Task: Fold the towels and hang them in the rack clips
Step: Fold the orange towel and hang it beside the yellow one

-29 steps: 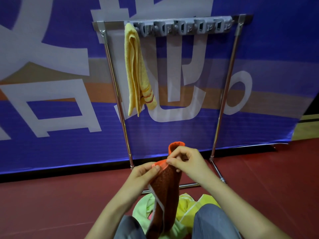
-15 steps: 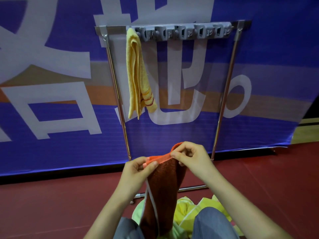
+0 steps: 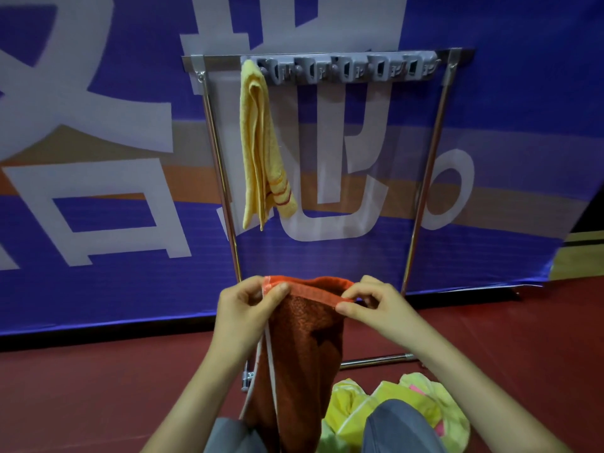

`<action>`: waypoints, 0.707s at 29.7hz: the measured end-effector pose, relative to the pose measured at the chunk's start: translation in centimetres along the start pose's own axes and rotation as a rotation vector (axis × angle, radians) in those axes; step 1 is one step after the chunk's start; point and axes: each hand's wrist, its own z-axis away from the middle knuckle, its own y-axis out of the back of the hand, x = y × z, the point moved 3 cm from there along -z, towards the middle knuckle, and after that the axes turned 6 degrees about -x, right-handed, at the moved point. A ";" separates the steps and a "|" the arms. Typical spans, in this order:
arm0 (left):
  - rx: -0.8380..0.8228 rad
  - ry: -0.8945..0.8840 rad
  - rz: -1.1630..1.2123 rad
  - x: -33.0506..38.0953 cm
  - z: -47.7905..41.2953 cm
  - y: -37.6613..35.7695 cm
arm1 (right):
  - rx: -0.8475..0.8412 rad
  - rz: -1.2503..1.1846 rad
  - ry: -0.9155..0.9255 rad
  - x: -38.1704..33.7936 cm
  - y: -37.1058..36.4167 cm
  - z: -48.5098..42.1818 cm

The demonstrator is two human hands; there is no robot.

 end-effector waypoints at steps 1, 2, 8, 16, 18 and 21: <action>-0.002 0.000 -0.014 -0.1 -0.1 0.2 | -0.011 0.014 0.003 0.3 0.2 0.1; 0.001 -0.003 -0.029 -0.2 -0.1 0.4 | -0.029 0.030 0.004 0.6 0.4 0.2; -0.038 -0.017 -0.175 -1.1 0.3 1.3 | -0.160 -0.069 -0.004 2.0 1.0 0.6; -0.195 0.051 -0.188 0.9 -2.2 2.1 | 0.069 -0.130 0.065 -2.4 4.8 -1.5; -0.307 0.054 -0.211 1.5 -2.5 2.4 | 0.054 -0.098 0.056 -3.0 5.5 -1.7; -0.411 0.064 -0.277 1.5 -2.5 2.6 | -0.013 -0.088 0.040 -3.0 6.1 -1.5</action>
